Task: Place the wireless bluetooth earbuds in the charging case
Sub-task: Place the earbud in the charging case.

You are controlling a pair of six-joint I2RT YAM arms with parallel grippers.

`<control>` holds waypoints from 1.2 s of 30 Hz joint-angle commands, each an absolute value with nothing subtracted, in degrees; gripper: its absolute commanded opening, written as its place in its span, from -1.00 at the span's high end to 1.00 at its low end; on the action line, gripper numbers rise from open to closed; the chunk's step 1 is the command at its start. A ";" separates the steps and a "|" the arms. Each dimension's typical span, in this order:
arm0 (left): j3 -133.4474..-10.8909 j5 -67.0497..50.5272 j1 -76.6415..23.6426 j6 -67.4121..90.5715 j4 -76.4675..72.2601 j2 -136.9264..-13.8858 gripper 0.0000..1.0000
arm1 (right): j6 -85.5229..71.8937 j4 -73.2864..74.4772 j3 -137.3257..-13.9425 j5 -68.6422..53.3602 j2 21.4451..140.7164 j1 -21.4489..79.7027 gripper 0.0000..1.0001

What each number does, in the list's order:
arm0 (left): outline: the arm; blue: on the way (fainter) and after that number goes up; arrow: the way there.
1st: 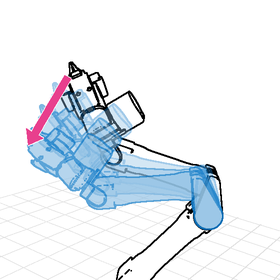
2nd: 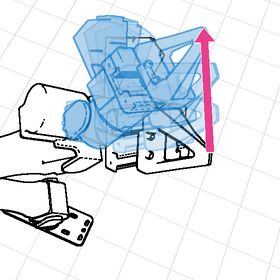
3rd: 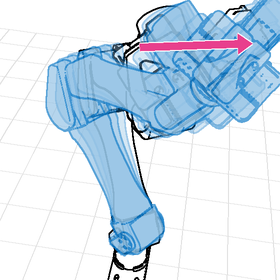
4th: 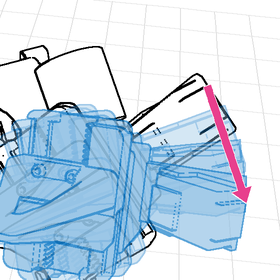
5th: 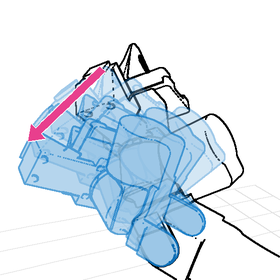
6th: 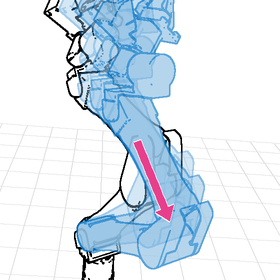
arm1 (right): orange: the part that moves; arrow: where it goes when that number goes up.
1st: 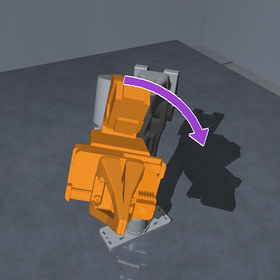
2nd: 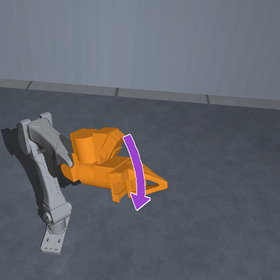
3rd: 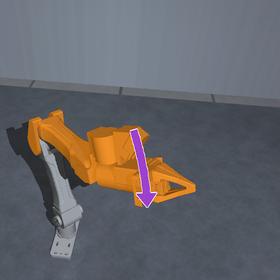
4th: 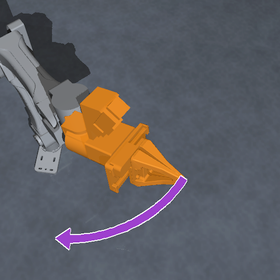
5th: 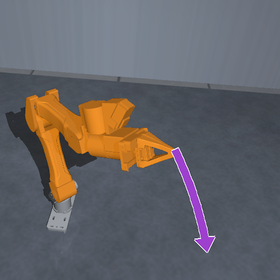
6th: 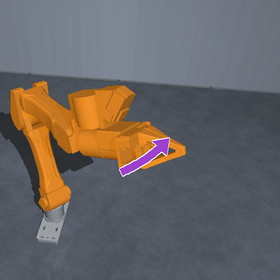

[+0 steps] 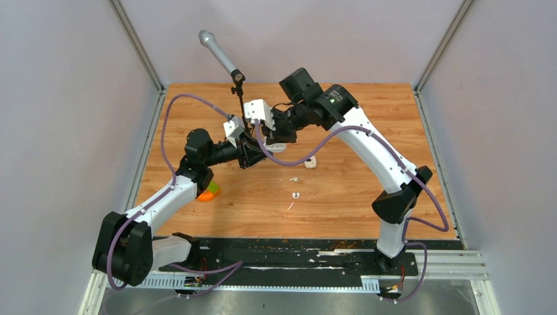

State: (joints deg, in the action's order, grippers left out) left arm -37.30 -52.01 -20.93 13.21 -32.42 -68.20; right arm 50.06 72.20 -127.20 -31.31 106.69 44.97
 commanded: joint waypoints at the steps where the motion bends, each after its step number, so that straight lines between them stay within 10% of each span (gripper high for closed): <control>1: -39.38 -52.18 -21.17 13.78 -34.85 -66.70 1.00 | 50.92 71.60 -127.09 -29.62 105.47 45.44 1.00; 36: -39.10 -51.17 -21.18 14.38 -35.98 -66.75 1.00 | 49.33 73.45 -127.16 -26.85 107.58 45.42 1.00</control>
State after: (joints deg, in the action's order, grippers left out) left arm -37.30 -51.79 -20.99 13.63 -32.62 -68.20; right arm 49.82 72.69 -126.43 -27.05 107.74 45.04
